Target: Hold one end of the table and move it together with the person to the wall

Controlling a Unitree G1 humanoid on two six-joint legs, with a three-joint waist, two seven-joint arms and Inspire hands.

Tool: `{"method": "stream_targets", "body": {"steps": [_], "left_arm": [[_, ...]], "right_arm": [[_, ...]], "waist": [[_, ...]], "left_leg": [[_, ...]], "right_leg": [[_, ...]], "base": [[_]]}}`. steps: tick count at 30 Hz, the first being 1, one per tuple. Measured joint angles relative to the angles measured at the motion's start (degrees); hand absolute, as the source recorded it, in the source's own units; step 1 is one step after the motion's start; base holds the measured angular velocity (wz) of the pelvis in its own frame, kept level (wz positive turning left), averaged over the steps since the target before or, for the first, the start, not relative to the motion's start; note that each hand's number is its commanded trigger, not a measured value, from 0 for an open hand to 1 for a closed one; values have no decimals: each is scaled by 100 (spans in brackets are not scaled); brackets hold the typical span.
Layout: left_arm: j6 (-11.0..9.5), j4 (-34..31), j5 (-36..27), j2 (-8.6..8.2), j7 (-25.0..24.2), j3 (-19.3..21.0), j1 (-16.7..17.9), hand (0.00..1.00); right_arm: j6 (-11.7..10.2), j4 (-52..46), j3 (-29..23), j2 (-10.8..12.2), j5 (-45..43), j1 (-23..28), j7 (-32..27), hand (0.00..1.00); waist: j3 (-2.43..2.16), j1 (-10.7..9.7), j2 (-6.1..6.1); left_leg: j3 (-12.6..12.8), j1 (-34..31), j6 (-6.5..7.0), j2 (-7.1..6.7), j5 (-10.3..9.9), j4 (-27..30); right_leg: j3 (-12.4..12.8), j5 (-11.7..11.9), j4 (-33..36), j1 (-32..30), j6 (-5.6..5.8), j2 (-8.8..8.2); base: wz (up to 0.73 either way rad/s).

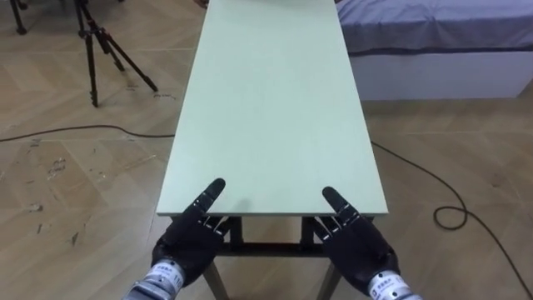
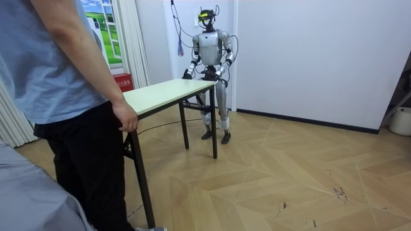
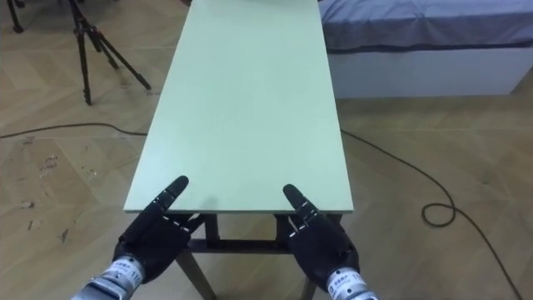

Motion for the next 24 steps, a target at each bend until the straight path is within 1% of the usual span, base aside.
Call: {"method": "stream_targets", "body": {"steps": [2, 10, 14, 18, 21, 22, 24], "left_arm": [[6, -141, -8, 0, 274, 0, 0, 0], [6, -520, -235, 1, 978, 0, 1, 0], [2, -551, -348, 2, 1062, 13, 0, 0], [2, -580, -346, 1, 1128, 44, -2, 0], [2, -578, -346, -2, 1161, 87, -1, 0], [2, -574, -346, -10, 1164, 101, -1, 17], [2, -568, -341, -39, 1164, 114, -2, 36]], "right_arm": [[1, -34, -1, 8, 34, 0, -53, 0], [1, -55, 2, 9, 193, 0, -60, 0], [2, -60, 3, 9, 222, 1, -61, 0], [0, -133, 4, 61, 243, 4, -179, 0], [-25, -141, -25, 202, 402, 3, -248, 0], [-25, -168, -32, 229, 431, 3, -303, 0], [-24, -263, -31, 238, 567, 3, -474, 0]], "waist": [[0, 0, 0], [1, 24, 1], [1, 25, 1], [1, 22, 2], [2, 14, 3], [3, 7, 4], [3, 3, 4]], "left_leg": [[0, -19, 0, 0, 0, 3], [-6, -35, 0, 2, 0, 3], [-1, -36, 0, 2, 0, 3], [11, -52, 0, 5, 0, 3], [21, -43, 0, 9, 0, 3], [22, -44, 0, 9, 0, 2], [19, -42, 0, 9, 0, 2]], "right_leg": [[0, 7, 2, -18, 0, 0], [4, 31, -5, -46, -3, 1], [5, 32, -13, -46, -4, 1], [9, 35, -12, -72, -7, 3], [29, 36, -11, -71, -9, 8], [29, 36, -10, -70, -10, 7], [29, 37, -7, -70, -9, 5]], "base": [[0], [-1], [0], [-1], [-3], [0], [0]]}}
